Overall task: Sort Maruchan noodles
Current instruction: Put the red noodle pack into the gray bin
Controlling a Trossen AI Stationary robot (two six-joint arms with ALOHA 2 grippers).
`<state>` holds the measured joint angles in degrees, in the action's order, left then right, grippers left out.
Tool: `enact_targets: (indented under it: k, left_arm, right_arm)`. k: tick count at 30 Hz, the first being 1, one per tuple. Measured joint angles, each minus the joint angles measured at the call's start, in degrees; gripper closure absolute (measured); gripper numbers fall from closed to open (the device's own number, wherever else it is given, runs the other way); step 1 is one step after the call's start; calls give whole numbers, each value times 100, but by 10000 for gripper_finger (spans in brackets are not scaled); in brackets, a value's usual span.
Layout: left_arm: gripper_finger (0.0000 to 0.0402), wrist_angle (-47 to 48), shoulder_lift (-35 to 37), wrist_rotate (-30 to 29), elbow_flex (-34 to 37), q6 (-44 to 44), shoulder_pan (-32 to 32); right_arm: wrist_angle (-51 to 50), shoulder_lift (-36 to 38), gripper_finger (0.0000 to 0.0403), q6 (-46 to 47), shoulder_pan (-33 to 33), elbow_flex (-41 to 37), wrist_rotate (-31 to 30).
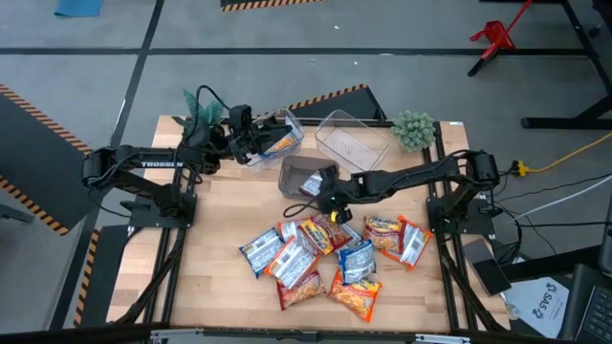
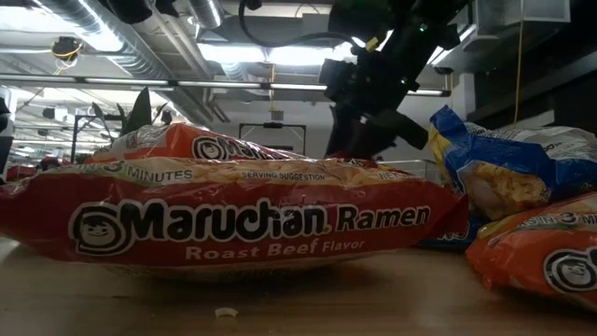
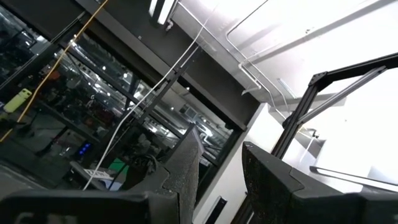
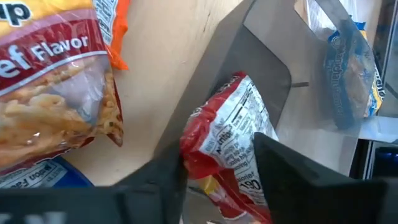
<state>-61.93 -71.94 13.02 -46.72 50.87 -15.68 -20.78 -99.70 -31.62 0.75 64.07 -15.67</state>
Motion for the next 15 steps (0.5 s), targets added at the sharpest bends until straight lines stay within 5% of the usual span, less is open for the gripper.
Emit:
enact_targets:
  k: [9, 15]
  left_arm:
    - [285, 0, 0, -2, 0, 0, -4]
    - [285, -2, 1, -44, 0, -2, -6]
  right_arm:
    - [-175, 2, 383, 3, -2, 97, -275]
    - [-399, 2, 393, 168, -16, 517, -168]
